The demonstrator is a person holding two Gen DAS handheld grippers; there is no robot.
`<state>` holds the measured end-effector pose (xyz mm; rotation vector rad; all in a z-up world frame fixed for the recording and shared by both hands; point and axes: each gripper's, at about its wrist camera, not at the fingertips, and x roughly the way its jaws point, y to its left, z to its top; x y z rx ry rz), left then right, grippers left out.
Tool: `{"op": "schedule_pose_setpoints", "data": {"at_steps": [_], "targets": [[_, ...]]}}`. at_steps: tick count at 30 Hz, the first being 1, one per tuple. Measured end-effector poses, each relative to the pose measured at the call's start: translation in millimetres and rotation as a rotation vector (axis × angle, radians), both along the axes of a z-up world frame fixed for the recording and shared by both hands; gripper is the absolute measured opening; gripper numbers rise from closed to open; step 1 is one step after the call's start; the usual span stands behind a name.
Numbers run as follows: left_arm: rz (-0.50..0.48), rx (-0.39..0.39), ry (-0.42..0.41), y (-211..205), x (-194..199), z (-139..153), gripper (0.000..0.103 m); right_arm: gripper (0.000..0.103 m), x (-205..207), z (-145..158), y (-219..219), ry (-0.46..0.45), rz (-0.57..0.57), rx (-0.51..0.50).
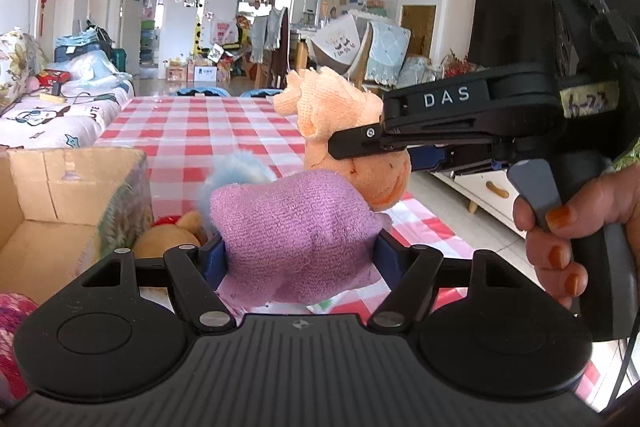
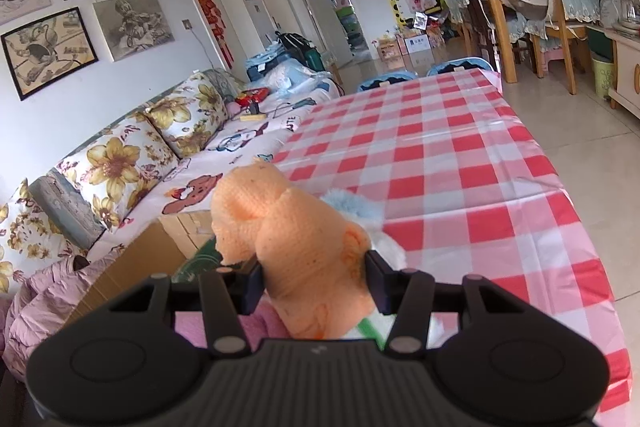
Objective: Organize soft objects
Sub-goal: 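Carry both plush items into the cardboard box and open both tools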
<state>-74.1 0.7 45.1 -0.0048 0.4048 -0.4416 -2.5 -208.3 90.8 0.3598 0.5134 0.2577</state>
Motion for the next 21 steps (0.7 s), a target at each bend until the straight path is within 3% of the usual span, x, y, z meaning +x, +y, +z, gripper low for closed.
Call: {"op": "schedule_pose_setpoints", "data": {"at_steps": [21], "targets": [[0.119,-0.014,-0.088,41.4,-1.1,23.0,0.089,0.051,1.6,31.2,39.8,-0.116,0.023,0.012]]}}
